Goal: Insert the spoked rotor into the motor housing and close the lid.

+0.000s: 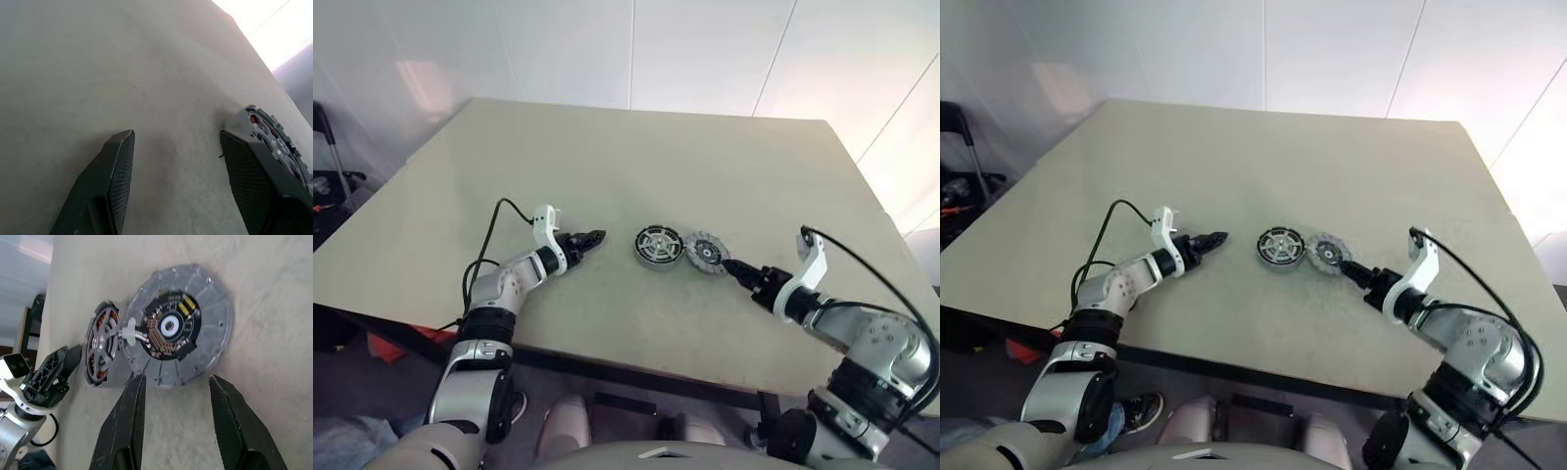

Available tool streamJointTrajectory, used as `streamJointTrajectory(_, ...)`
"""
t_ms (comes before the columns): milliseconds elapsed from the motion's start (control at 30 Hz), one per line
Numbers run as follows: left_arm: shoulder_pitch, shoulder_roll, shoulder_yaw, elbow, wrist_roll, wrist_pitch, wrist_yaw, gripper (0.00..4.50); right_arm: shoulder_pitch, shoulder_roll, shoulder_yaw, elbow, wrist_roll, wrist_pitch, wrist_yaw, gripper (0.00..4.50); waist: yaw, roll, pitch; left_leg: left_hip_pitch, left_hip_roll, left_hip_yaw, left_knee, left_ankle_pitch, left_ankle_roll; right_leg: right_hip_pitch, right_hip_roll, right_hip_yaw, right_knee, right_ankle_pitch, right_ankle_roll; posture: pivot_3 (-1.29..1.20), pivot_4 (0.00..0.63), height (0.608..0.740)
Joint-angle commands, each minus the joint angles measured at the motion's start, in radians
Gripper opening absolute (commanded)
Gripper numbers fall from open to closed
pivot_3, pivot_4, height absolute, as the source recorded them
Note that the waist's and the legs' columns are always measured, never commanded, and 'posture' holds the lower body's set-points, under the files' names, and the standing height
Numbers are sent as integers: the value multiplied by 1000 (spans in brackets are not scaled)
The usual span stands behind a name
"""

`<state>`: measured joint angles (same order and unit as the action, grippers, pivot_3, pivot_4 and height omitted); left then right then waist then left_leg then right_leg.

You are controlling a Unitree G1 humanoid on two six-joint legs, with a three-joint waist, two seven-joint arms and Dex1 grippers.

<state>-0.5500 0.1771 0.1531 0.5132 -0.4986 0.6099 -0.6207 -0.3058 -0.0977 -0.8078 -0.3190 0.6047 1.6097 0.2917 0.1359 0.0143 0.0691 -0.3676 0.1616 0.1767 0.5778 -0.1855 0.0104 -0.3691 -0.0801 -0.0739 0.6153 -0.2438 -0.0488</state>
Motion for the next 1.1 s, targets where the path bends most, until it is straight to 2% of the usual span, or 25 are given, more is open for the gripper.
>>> streamJointTrajectory(33,-11,12,3,-13,3,1,-16,2940,10,12,-24,-66,188,5,-109,2630,0,0,0,0,0,0,0,0,0,0,0,0,0,0,0,0,0,740)
streamJointTrajectory(233,4,11,0,-30,5,8,-12,2940,-3,91,-44,-40,325,5,-328,4475,-1,1,-1,0,0,0,-3,0,0,1,0,-1,-5,0,0,0,0,740)
streamJointTrajectory(367,3,15,3,-34,4,13,-10,2940,-2,115,-42,-22,362,5,-410,4475,-3,1,-1,0,0,0,-3,0,0,2,0,-1,-6,-1,2,0,0,740)
streamJointTrajectory(500,2,20,6,-31,5,13,-9,2940,-36,127,-59,11,342,5,-422,4475,-8,1,-1,1,0,0,-5,0,-1,2,0,-1,-6,-2,3,0,0,740)
streamJointTrajectory(633,1,17,4,-28,7,9,-6,2940,-86,130,-44,78,315,-71,-419,4475,-11,1,-1,2,0,0,-6,2,-4,2,0,-1,-6,-2,4,0,0,740)
streamJointTrajectory(833,-2,11,1,-22,13,3,-4,2940,-98,77,102,164,239,-218,-366,4475,-11,1,-1,2,-1,0,-7,3,-6,2,0,-1,-6,-1,5,0,0,740)
streamJointTrajectory(1100,-5,14,6,-19,16,1,-7,2940,-101,22,236,184,224,-353,-258,4475,-9,1,-1,1,-1,0,-7,4,-6,2,0,-1,-6,0,4,0,0,740)
